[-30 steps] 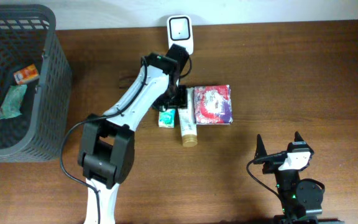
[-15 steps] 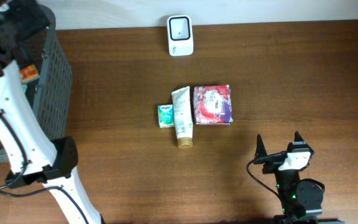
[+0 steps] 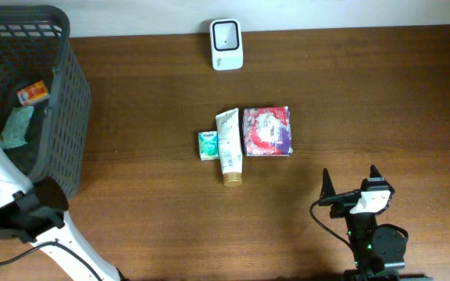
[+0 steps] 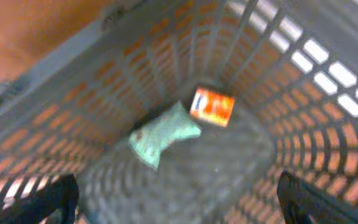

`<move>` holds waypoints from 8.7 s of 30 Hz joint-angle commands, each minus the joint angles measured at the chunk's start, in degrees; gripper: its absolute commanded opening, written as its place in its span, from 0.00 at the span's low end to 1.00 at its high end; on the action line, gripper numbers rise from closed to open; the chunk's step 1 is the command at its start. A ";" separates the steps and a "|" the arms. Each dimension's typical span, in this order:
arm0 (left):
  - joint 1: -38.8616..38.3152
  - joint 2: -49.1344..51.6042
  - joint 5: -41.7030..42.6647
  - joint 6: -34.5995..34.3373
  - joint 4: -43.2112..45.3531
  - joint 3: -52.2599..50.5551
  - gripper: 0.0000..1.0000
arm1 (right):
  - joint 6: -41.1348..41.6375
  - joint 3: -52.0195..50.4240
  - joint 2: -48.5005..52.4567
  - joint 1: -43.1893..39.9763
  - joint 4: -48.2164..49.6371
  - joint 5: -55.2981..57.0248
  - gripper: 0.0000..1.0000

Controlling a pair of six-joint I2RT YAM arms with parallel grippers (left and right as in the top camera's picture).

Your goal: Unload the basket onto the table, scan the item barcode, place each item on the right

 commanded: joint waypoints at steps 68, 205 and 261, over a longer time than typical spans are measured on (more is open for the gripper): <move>-51.69 4.81 -3.15 -7.58 8.02 -32.96 0.98 | 0.00 -0.48 -0.31 -0.39 -0.11 0.35 0.99; -32.30 -12.98 -2.99 -10.60 -10.95 -21.57 0.99 | -12.94 96.04 124.76 -0.42 -63.08 -40.19 0.77; -33.14 -12.98 -2.99 -10.60 -10.97 -21.57 0.99 | -20.96 75.84 114.46 -19.06 -57.09 -39.39 0.59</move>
